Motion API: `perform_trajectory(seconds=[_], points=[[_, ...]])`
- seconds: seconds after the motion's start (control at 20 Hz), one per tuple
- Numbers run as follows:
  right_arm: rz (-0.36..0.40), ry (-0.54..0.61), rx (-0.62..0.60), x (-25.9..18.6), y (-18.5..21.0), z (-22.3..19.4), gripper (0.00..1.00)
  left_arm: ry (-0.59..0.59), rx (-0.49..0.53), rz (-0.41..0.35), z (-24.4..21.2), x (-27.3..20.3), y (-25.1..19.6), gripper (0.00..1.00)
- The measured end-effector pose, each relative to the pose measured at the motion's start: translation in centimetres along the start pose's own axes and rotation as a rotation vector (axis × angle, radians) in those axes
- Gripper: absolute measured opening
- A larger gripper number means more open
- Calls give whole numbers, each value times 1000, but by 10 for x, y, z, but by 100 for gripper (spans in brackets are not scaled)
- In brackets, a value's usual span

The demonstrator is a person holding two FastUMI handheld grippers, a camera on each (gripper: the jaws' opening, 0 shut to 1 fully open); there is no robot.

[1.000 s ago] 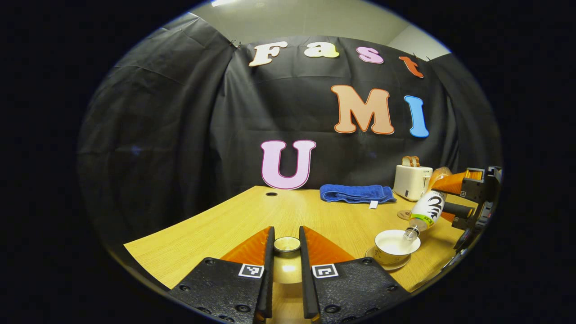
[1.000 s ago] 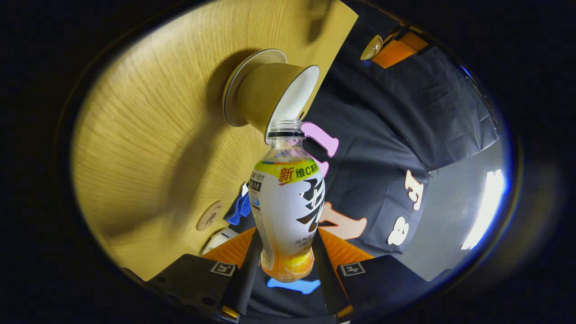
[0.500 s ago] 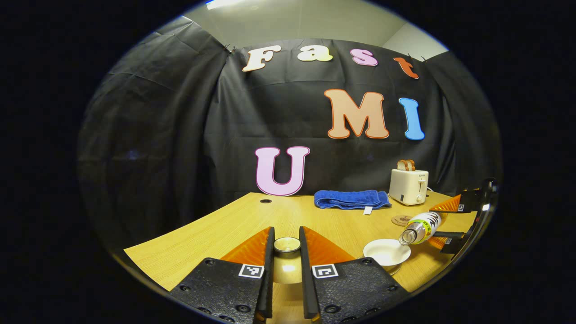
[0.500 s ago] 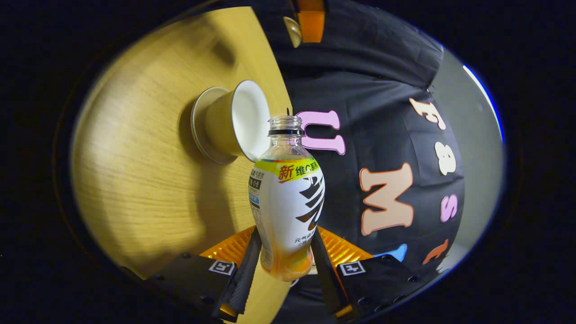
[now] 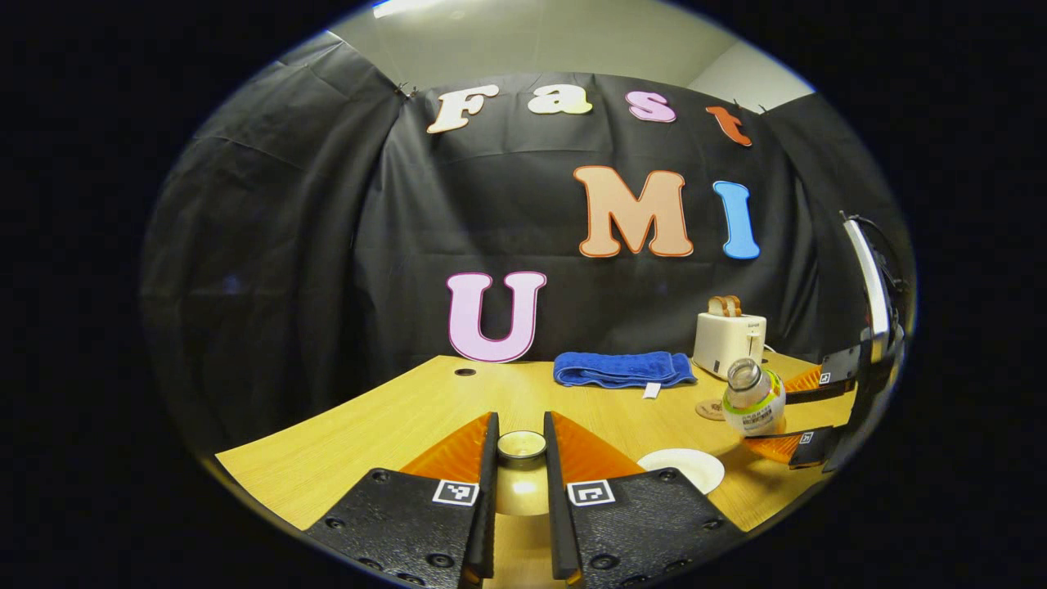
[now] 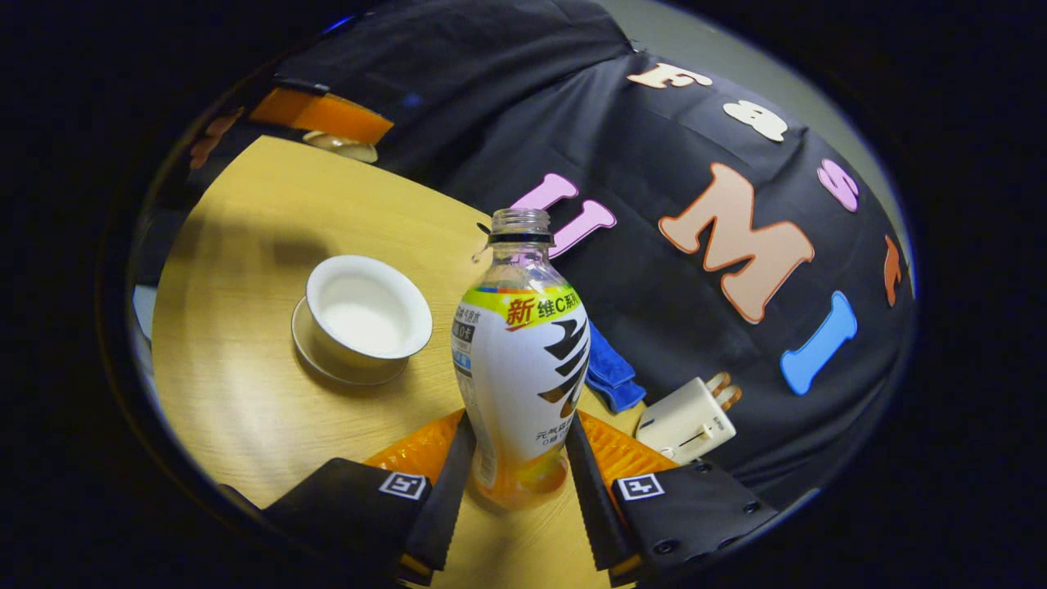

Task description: Open the teacup lid with one hand, grasp the water bottle and pour water into the teacup with the other hand; after pouring, place the water bottle on the coaster and then close the teacup lid.

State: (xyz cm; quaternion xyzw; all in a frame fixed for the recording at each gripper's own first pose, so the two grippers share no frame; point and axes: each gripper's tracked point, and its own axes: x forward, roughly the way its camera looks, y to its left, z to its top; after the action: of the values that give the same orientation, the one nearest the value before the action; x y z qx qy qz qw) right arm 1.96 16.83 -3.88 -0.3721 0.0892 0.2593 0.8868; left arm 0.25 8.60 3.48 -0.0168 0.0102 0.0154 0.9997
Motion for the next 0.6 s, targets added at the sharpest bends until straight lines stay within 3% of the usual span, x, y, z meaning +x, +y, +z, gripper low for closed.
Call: perform_trajectory(seconds=[0.35, 0.6], points=[[-25, -12, 304, 21, -41, -3, 70, 10, -12, -59, -3, 3, -21, 25], [-88, -66, 482, 40, -77, 4, 69, 8, -13, -84, -2, 2, -31, 25]])
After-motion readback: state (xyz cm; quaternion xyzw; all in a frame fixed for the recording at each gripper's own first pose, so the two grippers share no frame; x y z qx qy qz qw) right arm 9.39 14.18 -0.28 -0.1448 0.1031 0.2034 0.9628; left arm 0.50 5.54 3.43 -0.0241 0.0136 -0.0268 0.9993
